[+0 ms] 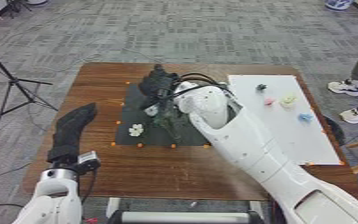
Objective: Arrange flowers
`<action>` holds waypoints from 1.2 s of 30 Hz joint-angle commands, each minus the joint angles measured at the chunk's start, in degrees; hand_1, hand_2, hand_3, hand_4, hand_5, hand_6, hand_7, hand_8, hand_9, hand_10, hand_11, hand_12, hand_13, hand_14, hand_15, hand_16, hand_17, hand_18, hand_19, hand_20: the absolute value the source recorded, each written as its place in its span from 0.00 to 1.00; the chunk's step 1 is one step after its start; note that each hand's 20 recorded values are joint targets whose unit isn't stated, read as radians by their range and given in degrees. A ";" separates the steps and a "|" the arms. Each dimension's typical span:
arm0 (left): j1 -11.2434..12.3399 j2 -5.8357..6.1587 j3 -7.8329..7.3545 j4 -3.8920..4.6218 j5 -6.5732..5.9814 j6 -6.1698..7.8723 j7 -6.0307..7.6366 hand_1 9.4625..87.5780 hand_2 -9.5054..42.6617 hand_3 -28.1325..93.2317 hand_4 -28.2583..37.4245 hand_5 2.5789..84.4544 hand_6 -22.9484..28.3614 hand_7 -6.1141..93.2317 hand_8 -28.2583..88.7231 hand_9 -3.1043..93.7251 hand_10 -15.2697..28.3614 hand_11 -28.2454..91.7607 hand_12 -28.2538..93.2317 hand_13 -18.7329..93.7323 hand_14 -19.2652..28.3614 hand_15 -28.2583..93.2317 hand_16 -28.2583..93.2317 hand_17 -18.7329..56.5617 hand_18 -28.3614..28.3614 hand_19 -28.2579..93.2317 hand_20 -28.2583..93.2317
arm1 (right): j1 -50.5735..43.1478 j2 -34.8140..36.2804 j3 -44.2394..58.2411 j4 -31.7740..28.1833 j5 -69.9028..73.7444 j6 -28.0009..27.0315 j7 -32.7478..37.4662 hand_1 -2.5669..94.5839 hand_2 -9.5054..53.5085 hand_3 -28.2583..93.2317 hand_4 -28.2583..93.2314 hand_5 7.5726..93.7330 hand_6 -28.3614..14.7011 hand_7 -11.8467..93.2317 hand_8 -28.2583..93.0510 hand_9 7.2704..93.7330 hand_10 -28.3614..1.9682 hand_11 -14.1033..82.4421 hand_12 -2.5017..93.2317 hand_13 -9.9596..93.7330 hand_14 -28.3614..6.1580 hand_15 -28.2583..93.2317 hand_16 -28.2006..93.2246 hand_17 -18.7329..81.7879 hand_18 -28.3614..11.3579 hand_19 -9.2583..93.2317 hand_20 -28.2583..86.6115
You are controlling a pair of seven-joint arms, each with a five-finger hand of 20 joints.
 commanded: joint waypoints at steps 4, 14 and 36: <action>2.59 -1.07 -1.00 -1.19 0.16 0.35 -0.60 0.19 0.23 0.82 0.05 0.53 0.55 0.22 0.17 0.48 0.64 0.40 0.31 0.46 0.71 0.34 0.23 0.31 0.66 0.27 0.35 | -0.49 20.07 7.76 -24.59 18.03 -2.85 7.12 0.19 0.14 0.79 0.08 0.64 0.68 0.35 0.13 0.66 0.43 0.53 0.35 0.58 0.25 0.82 0.55 0.36 0.13 0.66 0.67; 4.61 -1.92 -1.22 -1.90 0.51 0.56 -0.69 0.19 0.23 0.82 0.04 0.53 0.55 0.22 0.17 0.48 0.64 0.40 0.31 0.46 0.71 0.34 0.23 0.31 0.66 0.27 0.35 | -21.55 38.20 20.16 -30.49 19.71 29.77 10.03 0.18 0.10 0.76 0.07 0.59 0.63 0.33 0.15 0.63 0.39 0.41 0.29 0.63 0.36 0.58 0.46 0.40 0.12 0.67 0.65; 6.53 -2.02 -1.49 -2.59 0.58 -0.31 -0.26 0.19 0.23 0.82 0.05 0.53 0.55 0.22 0.17 0.49 0.64 0.40 0.31 0.46 0.72 0.34 0.23 0.30 0.68 0.28 0.35 | -37.03 38.66 41.45 -10.40 7.86 19.14 6.74 0.23 0.03 0.78 0.08 0.65 0.68 0.38 0.14 0.82 0.49 0.57 0.34 0.80 0.46 0.76 0.54 0.52 0.05 0.87 0.76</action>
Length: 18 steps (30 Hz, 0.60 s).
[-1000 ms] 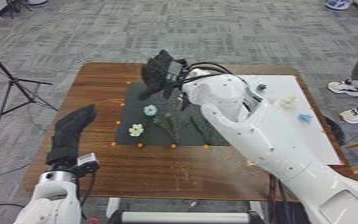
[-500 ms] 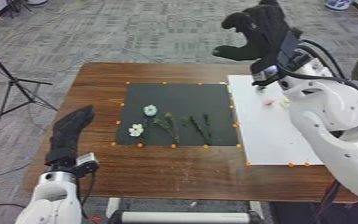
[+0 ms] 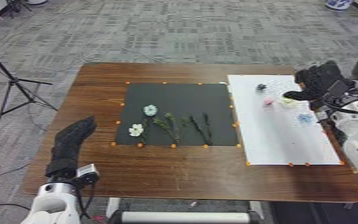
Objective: Arrange flowers
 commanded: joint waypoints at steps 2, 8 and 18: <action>0.43 -0.73 0.16 -0.39 0.27 -0.48 0.32 0.19 0.23 0.82 0.05 0.53 0.55 0.22 0.17 0.49 0.64 0.40 0.31 0.46 0.72 0.34 0.23 0.30 0.68 0.28 0.35 | -0.43 -2.85 2.89 7.30 -4.43 -0.81 -2.58 0.23 0.03 0.78 0.08 0.65 0.68 0.38 0.14 0.83 0.49 0.57 0.34 0.80 0.46 0.77 0.54 0.52 0.05 0.88 0.76; 0.93 -0.91 0.22 -0.46 0.17 -0.62 0.40 0.19 0.23 0.82 0.05 0.53 0.55 0.22 0.17 0.49 0.64 0.40 0.31 0.46 0.72 0.34 0.23 0.30 0.67 0.28 0.35 | -2.79 -4.00 5.32 9.01 -5.65 -1.31 -3.16 0.23 0.02 0.78 0.08 0.65 0.68 0.39 0.14 0.83 0.49 0.57 0.34 0.80 0.45 0.77 0.55 0.52 0.05 0.88 0.77; 0.44 -0.91 0.30 -0.45 0.17 -0.71 0.45 0.19 0.23 0.82 0.05 0.53 0.55 0.22 0.17 0.49 0.65 0.40 0.31 0.47 0.72 0.34 0.23 0.31 0.67 0.28 0.35 | -2.77 -4.67 3.94 9.79 -7.15 -2.42 -4.24 0.23 0.02 0.78 0.07 0.66 0.68 0.39 0.13 0.83 0.49 0.57 0.34 0.80 0.45 0.78 0.55 0.52 0.06 0.88 0.77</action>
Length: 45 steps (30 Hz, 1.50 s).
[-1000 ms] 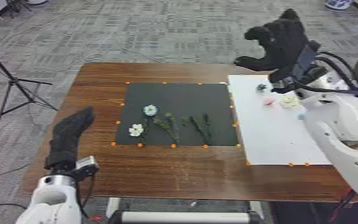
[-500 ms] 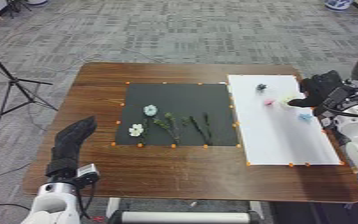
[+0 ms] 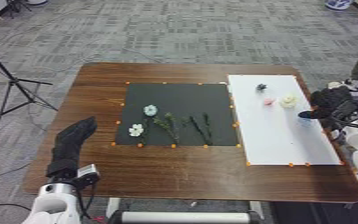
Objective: Arrange flowers
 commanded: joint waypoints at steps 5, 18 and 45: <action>0.44 -0.92 0.39 -0.47 0.26 -0.68 0.17 0.19 0.23 0.82 0.05 0.53 0.55 0.22 0.17 0.49 0.65 0.40 0.31 0.47 0.72 0.35 0.23 0.31 0.67 0.28 0.35 | -0.37 -1.06 -1.26 1.77 -3.54 -0.40 -0.85 0.23 0.02 0.78 0.08 0.66 0.69 0.39 0.13 0.83 0.50 0.58 0.34 0.80 0.45 0.78 0.55 0.52 0.06 0.88 0.77; 0.69 -1.27 0.32 -0.56 -0.01 -0.72 0.14 0.19 0.23 0.82 0.05 0.53 0.55 0.22 0.17 0.49 0.65 0.40 0.31 0.47 0.72 0.35 0.23 0.31 0.67 0.28 0.35 | -1.18 -1.67 -3.53 3.29 -7.39 1.11 3.96 0.41 0.07 0.77 0.03 0.72 0.71 0.41 0.22 0.88 0.56 0.58 0.34 0.83 0.51 0.78 0.55 0.55 0.09 0.89 0.76; 1.22 2.05 -3.37 -1.15 -0.56 -0.46 0.02 0.19 0.23 0.82 0.05 0.53 0.54 0.22 0.17 0.49 0.65 0.40 0.31 0.47 0.72 0.34 0.23 0.31 0.67 0.28 0.35 | 23.11 7.69 -27.74 -18.74 17.34 1.63 -1.88 0.55 0.17 0.74 0.01 0.78 0.70 0.43 0.31 0.90 0.65 0.60 0.35 0.83 0.55 0.81 0.58 0.55 0.12 0.90 0.76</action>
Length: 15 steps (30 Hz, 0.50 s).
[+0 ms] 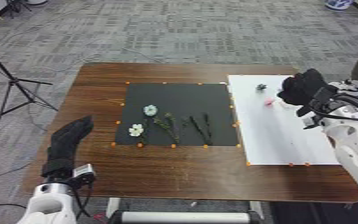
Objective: Arrange flowers
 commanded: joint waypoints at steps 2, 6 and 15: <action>-0.36 1.20 -1.22 -0.38 -0.47 -0.36 0.03 0.19 0.23 0.82 0.05 0.53 0.54 0.22 0.17 0.49 0.65 0.40 0.31 0.47 0.72 0.34 0.23 0.31 0.67 0.28 0.35 | 20.58 -2.21 -16.75 -5.36 3.56 -4.91 -7.75 0.55 0.17 0.74 0.01 0.78 0.70 0.43 0.31 0.90 0.65 0.60 0.35 0.83 0.55 0.81 0.58 0.55 0.12 0.90 0.76; -1.29 1.21 -0.63 0.04 -0.16 -1.52 -0.39 0.19 0.23 0.82 0.05 0.53 0.54 0.22 0.17 0.49 0.64 0.40 0.31 0.47 0.72 0.34 0.23 0.31 0.67 0.28 0.35 | 26.82 -5.88 -24.05 -4.61 2.77 -7.80 -11.84 0.55 0.17 0.74 0.01 0.78 0.70 0.43 0.31 0.89 0.65 0.60 0.35 0.82 0.55 0.81 0.58 0.55 0.13 0.89 0.76; -2.08 1.35 -0.45 0.31 0.07 -2.00 -0.74 0.19 0.23 0.82 0.05 0.53 0.54 0.22 0.17 0.49 0.65 0.40 0.31 0.47 0.72 0.34 0.23 0.31 0.67 0.28 0.35 | 34.20 -15.87 -33.87 -0.38 -0.27 -13.17 -18.20 0.55 0.18 0.73 0.00 0.78 0.71 0.44 0.30 0.89 0.64 0.60 0.35 0.81 0.56 0.81 0.58 0.54 0.13 0.89 0.76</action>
